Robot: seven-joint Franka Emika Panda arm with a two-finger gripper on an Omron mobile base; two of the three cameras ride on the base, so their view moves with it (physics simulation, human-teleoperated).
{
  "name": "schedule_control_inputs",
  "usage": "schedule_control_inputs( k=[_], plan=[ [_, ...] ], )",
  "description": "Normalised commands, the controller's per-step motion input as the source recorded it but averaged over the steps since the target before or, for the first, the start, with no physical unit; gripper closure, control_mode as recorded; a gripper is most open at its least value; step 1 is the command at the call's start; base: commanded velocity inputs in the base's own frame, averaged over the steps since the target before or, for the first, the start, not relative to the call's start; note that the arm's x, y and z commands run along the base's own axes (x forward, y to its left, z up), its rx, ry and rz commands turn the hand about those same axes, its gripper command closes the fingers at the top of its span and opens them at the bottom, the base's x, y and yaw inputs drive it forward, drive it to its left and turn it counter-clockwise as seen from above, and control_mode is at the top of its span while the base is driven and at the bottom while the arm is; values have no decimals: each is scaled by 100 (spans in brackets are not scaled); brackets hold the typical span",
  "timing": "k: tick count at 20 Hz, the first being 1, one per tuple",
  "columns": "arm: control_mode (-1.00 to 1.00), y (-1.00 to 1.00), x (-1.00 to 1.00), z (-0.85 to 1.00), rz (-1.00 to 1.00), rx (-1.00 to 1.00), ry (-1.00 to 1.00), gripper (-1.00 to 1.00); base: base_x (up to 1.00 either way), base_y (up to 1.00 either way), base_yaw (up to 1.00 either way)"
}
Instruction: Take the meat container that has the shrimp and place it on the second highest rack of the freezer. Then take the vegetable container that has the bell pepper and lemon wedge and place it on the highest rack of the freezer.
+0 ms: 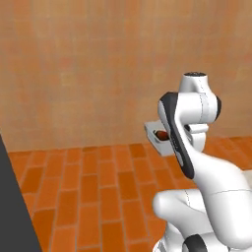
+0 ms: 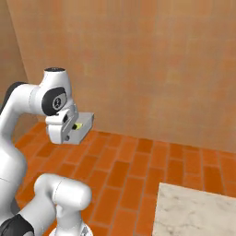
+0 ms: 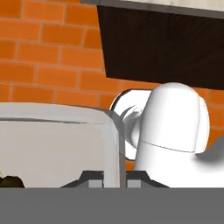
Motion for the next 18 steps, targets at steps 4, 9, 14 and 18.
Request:
schedule_control_inputs(
  k=[4,9,14,18],
  plan=[
    [100,0,0,0,0,0,0,100,11,-21,60],
    [100,0,0,0,0,0,0,100,4,-38,83],
    [100,0,0,0,0,0,0,100,9,-41,83],
    [100,0,0,0,0,0,0,100,28,-42,80]
  ],
)
